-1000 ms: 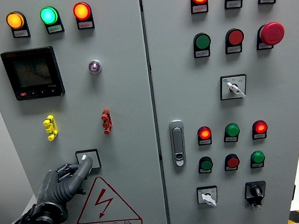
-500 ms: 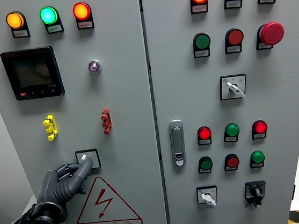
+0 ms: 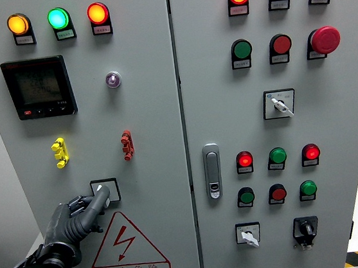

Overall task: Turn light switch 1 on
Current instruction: 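Twist the white rotary switch knob clockwise with the left hand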

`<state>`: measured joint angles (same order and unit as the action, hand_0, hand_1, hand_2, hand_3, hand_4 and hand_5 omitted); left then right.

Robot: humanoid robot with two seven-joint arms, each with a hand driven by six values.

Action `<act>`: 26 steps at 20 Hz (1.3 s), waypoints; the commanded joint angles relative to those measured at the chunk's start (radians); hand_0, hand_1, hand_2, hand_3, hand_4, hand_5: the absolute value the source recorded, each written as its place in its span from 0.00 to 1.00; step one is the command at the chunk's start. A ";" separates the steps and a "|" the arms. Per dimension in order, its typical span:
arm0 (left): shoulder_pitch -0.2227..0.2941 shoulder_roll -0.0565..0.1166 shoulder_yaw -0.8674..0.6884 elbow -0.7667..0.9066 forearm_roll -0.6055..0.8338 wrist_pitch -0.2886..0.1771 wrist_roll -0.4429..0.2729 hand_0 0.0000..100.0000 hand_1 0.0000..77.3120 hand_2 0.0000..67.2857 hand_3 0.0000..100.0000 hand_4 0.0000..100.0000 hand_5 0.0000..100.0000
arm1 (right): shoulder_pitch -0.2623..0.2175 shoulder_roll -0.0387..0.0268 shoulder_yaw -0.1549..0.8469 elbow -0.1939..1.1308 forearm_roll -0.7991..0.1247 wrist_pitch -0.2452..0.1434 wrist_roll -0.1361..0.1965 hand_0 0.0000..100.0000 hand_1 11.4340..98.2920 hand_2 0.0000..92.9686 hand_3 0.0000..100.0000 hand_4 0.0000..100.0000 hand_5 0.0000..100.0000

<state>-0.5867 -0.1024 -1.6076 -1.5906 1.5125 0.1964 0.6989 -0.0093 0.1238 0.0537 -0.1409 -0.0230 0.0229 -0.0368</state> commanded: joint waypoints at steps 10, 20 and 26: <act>0.001 0.000 0.000 -0.002 -0.002 0.000 0.019 0.97 0.68 0.79 0.82 0.99 0.70 | 0.000 0.0005 0.000 0.000 0.000 0.000 0.000 0.00 0.10 0.00 0.20 0.19 0.10; 0.001 0.000 0.000 0.000 -0.002 0.000 0.021 0.99 0.65 0.80 0.83 1.00 0.70 | 0.000 -0.0010 0.000 0.000 0.000 0.000 0.000 0.00 0.10 0.00 0.20 0.19 0.10; -0.001 0.000 0.000 -0.002 -0.003 0.000 0.021 1.00 0.61 0.82 0.84 1.00 0.69 | 0.000 0.0005 0.000 0.000 0.000 -0.001 0.000 0.00 0.10 0.00 0.20 0.19 0.10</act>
<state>-0.5864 -0.1027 -1.6081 -1.5916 1.5097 0.1973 0.7197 -0.0093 0.1238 0.0537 -0.1405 -0.0230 0.0224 -0.0369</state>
